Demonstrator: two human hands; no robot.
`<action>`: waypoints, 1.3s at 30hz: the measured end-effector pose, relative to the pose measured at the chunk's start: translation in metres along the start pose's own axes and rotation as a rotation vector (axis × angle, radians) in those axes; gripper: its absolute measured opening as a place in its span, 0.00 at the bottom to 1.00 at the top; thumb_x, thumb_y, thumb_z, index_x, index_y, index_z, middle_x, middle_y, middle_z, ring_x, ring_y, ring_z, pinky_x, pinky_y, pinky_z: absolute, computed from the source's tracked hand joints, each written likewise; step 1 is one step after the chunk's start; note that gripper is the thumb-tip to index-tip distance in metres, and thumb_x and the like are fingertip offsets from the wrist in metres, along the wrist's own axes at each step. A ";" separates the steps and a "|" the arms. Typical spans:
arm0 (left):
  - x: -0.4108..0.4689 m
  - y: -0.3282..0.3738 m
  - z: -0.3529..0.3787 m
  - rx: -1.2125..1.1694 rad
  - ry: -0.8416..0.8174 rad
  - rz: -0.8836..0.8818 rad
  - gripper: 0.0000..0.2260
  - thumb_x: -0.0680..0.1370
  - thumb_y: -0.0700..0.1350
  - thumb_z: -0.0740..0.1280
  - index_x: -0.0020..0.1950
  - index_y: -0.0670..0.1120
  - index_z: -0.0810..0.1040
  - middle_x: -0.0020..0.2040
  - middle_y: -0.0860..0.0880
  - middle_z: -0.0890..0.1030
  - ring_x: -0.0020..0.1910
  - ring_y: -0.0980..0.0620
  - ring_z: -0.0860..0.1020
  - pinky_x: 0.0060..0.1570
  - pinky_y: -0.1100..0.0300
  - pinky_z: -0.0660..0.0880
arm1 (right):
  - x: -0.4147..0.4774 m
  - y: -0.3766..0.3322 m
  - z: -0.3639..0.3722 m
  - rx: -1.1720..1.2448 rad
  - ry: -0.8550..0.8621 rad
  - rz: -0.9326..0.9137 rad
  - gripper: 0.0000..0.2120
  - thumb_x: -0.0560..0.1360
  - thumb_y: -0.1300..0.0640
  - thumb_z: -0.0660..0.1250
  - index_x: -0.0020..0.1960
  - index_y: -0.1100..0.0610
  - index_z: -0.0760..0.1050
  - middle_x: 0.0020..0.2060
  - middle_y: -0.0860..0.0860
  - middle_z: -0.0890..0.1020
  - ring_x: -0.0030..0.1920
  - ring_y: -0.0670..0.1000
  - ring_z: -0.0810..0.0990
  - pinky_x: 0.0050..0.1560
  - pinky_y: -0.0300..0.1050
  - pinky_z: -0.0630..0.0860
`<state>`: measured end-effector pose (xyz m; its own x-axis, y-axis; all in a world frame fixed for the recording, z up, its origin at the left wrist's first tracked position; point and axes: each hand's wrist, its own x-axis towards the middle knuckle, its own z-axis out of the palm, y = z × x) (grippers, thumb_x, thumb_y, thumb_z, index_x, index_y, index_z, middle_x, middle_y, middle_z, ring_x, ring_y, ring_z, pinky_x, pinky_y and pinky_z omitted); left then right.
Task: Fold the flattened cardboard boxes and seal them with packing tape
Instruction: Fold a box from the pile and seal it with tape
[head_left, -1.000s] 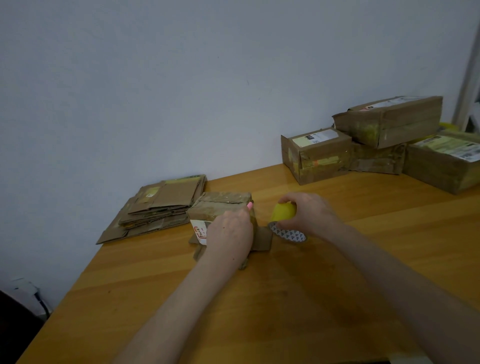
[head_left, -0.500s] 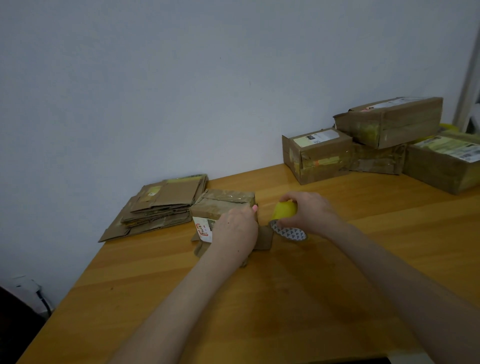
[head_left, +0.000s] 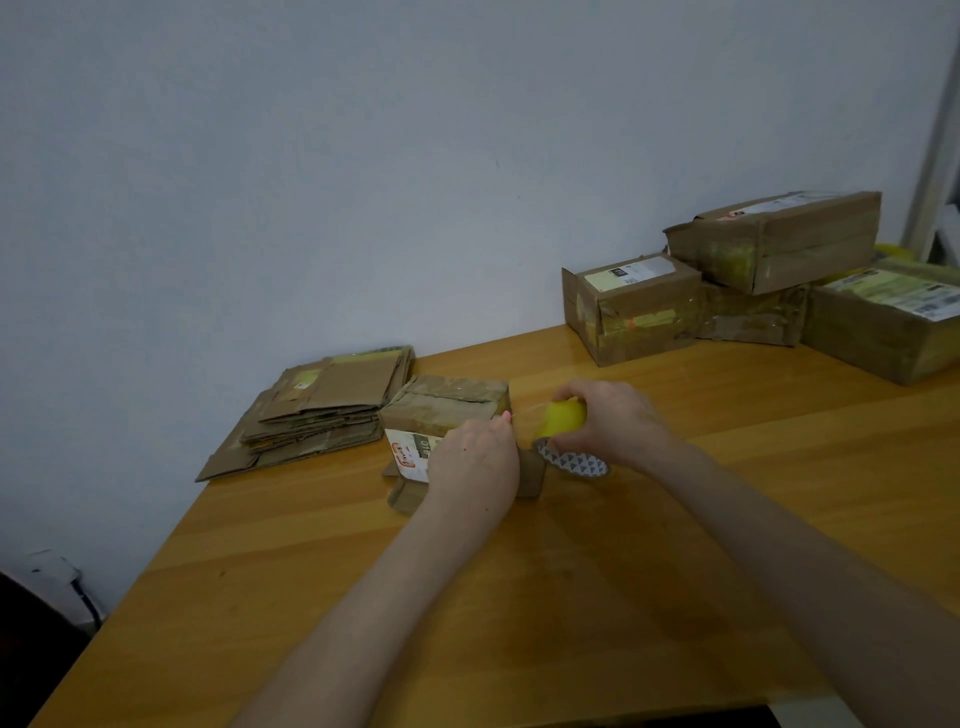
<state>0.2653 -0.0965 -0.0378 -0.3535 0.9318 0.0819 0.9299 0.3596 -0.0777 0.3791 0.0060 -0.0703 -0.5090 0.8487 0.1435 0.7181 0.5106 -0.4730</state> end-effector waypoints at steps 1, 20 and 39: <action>0.002 0.001 -0.001 -0.008 -0.010 -0.005 0.15 0.84 0.43 0.52 0.67 0.45 0.72 0.52 0.44 0.79 0.50 0.46 0.79 0.49 0.53 0.79 | 0.000 0.000 0.000 0.002 -0.001 0.000 0.29 0.67 0.40 0.73 0.65 0.46 0.71 0.57 0.49 0.78 0.54 0.51 0.75 0.50 0.45 0.75; 0.012 -0.015 -0.003 -0.121 -0.029 0.020 0.15 0.83 0.50 0.54 0.54 0.43 0.76 0.40 0.46 0.76 0.40 0.48 0.76 0.43 0.56 0.76 | -0.002 0.001 0.001 0.019 -0.001 -0.021 0.28 0.68 0.41 0.73 0.64 0.46 0.71 0.55 0.48 0.78 0.49 0.47 0.72 0.50 0.44 0.73; 0.005 -0.019 0.008 -0.060 -0.046 -0.014 0.14 0.83 0.48 0.54 0.59 0.44 0.76 0.43 0.46 0.78 0.43 0.48 0.80 0.47 0.51 0.80 | 0.002 0.000 0.003 0.003 -0.025 0.003 0.29 0.68 0.41 0.73 0.65 0.46 0.70 0.55 0.48 0.77 0.52 0.50 0.74 0.49 0.45 0.74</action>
<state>0.2456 -0.0985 -0.0434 -0.3698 0.9284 0.0367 0.9286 0.3706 -0.0166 0.3770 0.0070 -0.0725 -0.5184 0.8466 0.1202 0.7184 0.5074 -0.4759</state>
